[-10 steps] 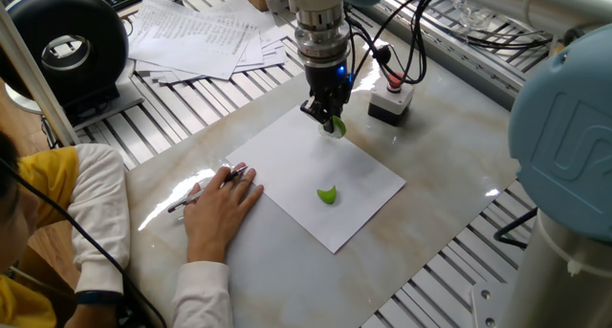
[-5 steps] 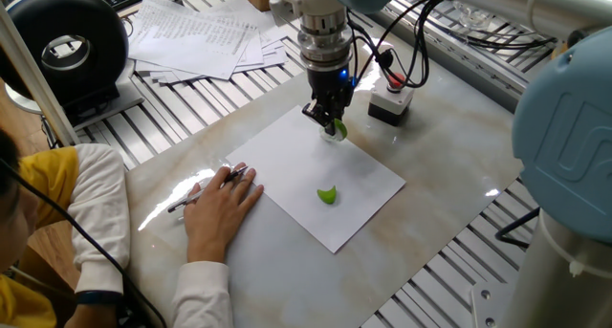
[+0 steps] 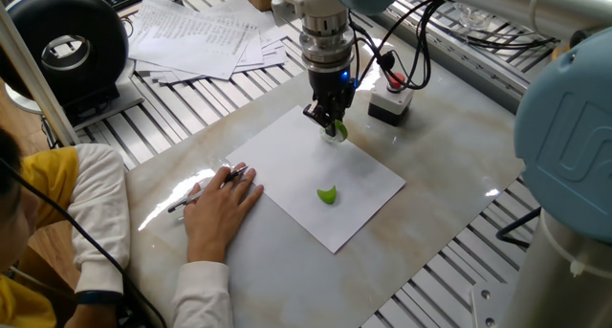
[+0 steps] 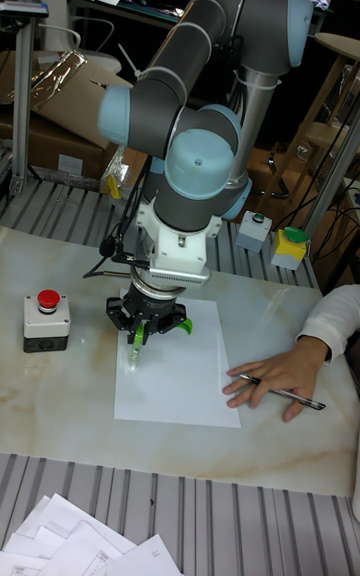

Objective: Use the correction tape on paper

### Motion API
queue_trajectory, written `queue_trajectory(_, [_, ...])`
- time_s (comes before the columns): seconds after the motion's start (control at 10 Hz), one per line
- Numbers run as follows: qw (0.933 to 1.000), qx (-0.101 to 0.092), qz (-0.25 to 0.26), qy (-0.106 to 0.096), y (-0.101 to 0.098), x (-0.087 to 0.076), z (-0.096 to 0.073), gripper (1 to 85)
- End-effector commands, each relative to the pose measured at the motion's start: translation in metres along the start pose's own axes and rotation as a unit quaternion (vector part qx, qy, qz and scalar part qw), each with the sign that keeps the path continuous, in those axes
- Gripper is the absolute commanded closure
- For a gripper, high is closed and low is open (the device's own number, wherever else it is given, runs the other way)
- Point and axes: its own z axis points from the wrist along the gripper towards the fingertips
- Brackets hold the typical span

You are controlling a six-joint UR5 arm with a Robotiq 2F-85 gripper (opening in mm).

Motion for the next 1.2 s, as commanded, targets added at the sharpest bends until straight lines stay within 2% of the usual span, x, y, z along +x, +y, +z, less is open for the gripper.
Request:
queue_trajectory(0.0, [1.0,-0.009,0.002,0.003,0.002,0.003,-0.001,84.7])
queue_trajectory(1.1, [0.9996,-0.004,0.002,0.029,-0.001,0.02,0.001,84.7])
